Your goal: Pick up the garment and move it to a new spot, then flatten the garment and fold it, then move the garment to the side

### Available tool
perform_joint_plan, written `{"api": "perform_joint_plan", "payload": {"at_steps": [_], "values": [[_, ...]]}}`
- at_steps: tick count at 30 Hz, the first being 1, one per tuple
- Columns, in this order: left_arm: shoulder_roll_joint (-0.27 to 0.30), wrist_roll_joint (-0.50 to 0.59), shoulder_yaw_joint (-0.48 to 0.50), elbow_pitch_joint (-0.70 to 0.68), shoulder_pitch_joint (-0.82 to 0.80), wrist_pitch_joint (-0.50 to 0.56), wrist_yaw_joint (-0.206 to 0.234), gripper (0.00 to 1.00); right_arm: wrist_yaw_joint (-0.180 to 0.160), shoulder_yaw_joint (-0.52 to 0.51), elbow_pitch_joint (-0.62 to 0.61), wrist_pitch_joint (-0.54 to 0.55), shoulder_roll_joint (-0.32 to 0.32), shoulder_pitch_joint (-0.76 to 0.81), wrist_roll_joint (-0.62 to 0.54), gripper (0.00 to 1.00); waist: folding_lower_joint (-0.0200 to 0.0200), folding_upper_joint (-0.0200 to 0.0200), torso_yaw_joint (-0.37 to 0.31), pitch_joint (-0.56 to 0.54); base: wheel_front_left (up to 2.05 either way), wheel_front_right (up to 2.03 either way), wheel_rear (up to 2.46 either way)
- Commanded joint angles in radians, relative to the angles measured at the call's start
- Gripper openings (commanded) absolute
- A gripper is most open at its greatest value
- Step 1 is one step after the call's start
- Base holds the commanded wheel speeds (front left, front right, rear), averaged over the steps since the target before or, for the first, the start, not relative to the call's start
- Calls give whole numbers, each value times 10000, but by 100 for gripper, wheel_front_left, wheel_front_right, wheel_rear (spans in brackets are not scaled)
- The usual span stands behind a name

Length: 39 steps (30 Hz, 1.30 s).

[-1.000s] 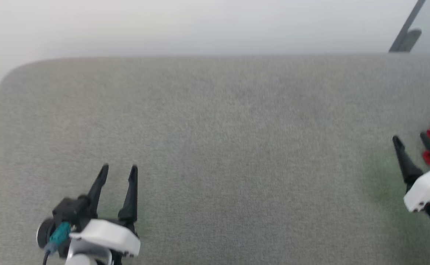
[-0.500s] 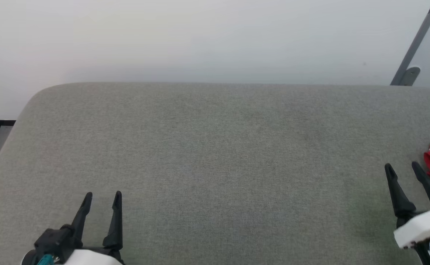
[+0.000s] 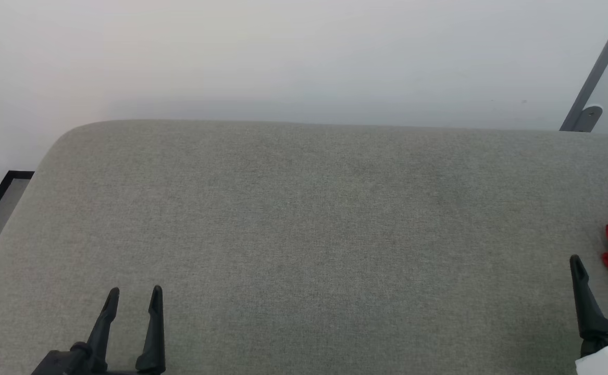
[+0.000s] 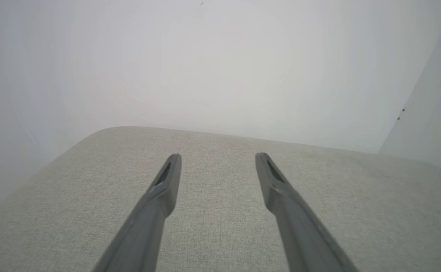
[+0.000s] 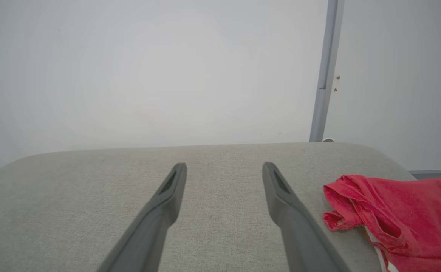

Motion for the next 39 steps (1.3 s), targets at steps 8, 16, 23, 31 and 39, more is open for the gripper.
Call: {"api": "perform_joint_plan", "payload": {"at_steps": [8,16,23,31,39], "values": [[-23,-32,137,-36,75,-18,10,100,-3,-262,-1020,659,520,420,-316,100,0,0,43,67,0,0,0],[-60,-46,219,56,4,-18,10,100,-5,-302,-1346,857,590,480,-283,100,0,0,58,90,0,0,0],[-74,-69,245,137,-27,-18,10,100,-3,-260,-1415,879,639,435,-216,100,0,0,40,104,0,0,0],[-137,-667,186,446,16,125,8,0,0,-252,-981,959,871,393,301,0,0,0,18,118,0,0,0],[-142,-2163,229,652,-311,483,12,0,0,-243,-687,1153,1083,95,1554,0,0,0,-33,135,0,0,0]]}}
